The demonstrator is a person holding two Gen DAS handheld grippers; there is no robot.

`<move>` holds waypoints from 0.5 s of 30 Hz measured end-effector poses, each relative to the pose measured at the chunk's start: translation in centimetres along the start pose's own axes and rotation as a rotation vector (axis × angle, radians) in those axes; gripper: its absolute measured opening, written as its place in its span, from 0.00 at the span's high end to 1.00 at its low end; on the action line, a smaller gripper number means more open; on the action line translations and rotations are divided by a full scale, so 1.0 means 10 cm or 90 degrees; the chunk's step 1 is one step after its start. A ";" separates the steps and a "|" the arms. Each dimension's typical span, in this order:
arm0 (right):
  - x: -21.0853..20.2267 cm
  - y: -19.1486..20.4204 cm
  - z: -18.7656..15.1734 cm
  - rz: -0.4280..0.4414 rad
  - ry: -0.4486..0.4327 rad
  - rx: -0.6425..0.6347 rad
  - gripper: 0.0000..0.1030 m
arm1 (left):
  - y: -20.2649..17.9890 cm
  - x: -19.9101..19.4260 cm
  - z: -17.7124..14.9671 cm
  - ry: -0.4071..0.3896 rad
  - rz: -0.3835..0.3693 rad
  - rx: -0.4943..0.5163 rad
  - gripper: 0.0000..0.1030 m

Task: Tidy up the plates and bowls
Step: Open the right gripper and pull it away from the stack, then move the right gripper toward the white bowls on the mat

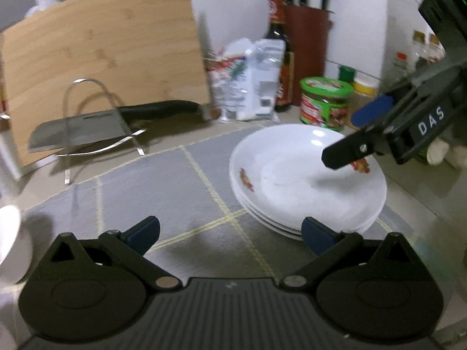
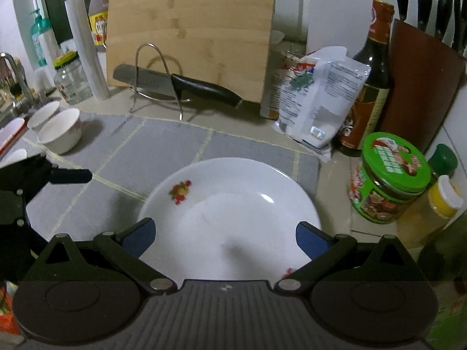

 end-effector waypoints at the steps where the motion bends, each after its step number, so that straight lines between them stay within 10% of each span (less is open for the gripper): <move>1: 0.00 0.03 0.00 0.001 -0.002 0.000 0.00 | 0.00 -0.03 0.00 -0.001 0.009 -0.003 0.00; 15: -0.06 0.49 0.09 0.064 -0.048 -0.059 0.00 | 0.10 -0.59 -0.25 -0.031 0.137 -0.102 0.01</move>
Point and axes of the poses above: each gripper's, at about its wrist camera, not at the fingertips, and x roughly the way its jaws point, y to its left, z to its top, the point moved 6 cm from there along x, roughly the way its jaws point, and after that the axes turned 9 degrees about -z, right-handed, at the moved point
